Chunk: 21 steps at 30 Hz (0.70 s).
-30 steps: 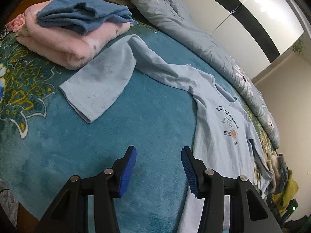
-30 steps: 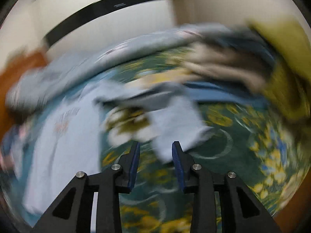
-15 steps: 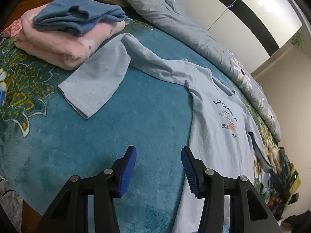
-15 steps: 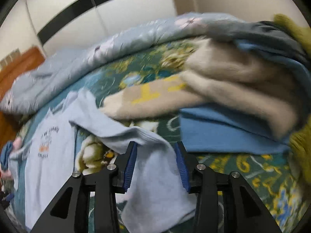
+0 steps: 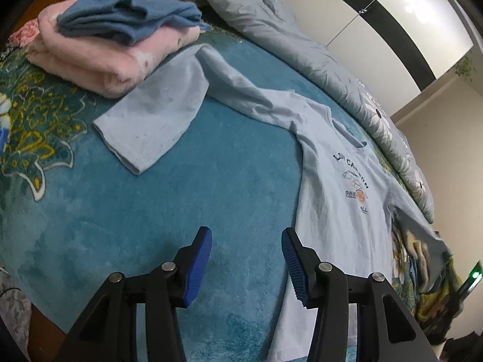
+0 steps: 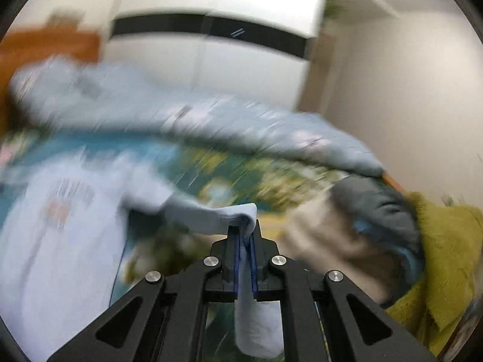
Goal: Fold clothes
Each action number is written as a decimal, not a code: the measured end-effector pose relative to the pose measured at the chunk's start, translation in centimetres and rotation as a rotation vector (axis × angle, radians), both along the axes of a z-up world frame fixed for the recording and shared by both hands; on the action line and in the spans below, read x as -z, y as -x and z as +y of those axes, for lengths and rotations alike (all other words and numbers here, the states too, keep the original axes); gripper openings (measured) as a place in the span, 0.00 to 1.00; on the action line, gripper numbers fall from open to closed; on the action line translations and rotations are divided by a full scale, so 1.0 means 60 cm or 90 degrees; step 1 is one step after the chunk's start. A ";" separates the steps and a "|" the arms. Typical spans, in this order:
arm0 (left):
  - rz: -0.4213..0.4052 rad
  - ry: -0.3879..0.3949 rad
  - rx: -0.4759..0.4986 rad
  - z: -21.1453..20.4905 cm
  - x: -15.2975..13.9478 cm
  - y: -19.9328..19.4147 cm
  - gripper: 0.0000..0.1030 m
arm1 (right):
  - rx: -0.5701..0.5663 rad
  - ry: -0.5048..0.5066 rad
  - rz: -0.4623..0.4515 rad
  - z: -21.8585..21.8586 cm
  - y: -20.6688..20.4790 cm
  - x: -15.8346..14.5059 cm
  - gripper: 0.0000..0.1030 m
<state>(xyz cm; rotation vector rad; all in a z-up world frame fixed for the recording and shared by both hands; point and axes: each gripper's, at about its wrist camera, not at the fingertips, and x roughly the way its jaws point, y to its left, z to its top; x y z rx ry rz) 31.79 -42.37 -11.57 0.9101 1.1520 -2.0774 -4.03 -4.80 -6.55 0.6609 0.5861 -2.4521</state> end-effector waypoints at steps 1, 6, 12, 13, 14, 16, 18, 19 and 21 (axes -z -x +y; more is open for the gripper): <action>-0.001 -0.004 0.002 0.000 0.002 -0.001 0.51 | -0.022 -0.029 -0.017 -0.005 -0.013 0.023 0.06; -0.002 -0.004 -0.003 -0.003 0.003 -0.006 0.51 | -0.074 -0.104 -0.107 0.005 -0.061 0.110 0.06; -0.004 -0.014 0.002 -0.002 0.013 -0.004 0.51 | -0.063 -0.012 -0.226 0.054 -0.048 0.112 0.22; -0.006 -0.015 0.003 -0.001 0.014 -0.004 0.51 | -0.061 0.024 -0.254 0.067 -0.044 0.106 0.27; -0.006 -0.015 0.003 -0.001 0.014 -0.004 0.51 | -0.053 0.063 -0.268 0.083 -0.044 0.098 0.35; -0.004 -0.013 0.001 -0.001 0.013 -0.006 0.51 | -0.037 0.142 -0.298 0.114 -0.045 0.083 0.39; -0.003 -0.011 -0.003 -0.002 0.012 -0.006 0.51 | 0.001 0.206 -0.314 0.149 -0.043 0.074 0.44; -0.003 -0.011 -0.002 -0.003 0.013 -0.005 0.51 | 0.030 0.233 -0.319 0.167 -0.040 0.072 0.45; -0.005 -0.013 0.001 -0.002 0.016 -0.001 0.51 | 0.095 0.289 -0.345 0.202 -0.028 0.082 0.45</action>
